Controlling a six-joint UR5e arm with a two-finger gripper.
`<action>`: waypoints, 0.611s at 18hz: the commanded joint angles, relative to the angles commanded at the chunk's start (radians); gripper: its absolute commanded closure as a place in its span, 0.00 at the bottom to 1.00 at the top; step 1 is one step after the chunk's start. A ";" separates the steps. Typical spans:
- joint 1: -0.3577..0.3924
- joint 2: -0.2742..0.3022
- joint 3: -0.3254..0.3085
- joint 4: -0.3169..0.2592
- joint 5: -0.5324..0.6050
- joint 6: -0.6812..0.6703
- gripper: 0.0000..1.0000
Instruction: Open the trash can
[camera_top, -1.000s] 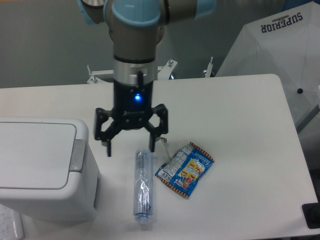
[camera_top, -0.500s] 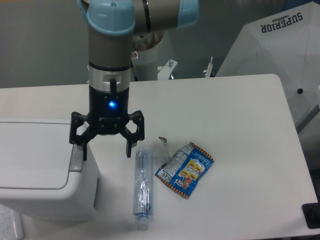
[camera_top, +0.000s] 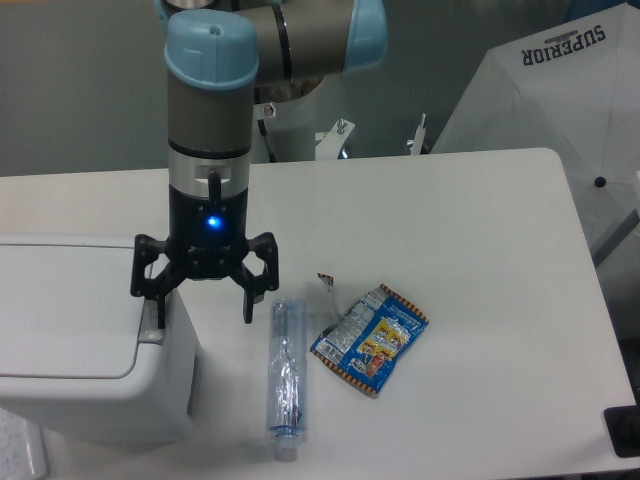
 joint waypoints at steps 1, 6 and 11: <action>0.000 0.000 -0.002 0.000 0.000 0.000 0.00; 0.002 0.003 0.001 -0.002 0.000 0.000 0.00; 0.050 0.015 0.072 0.011 0.034 0.035 0.00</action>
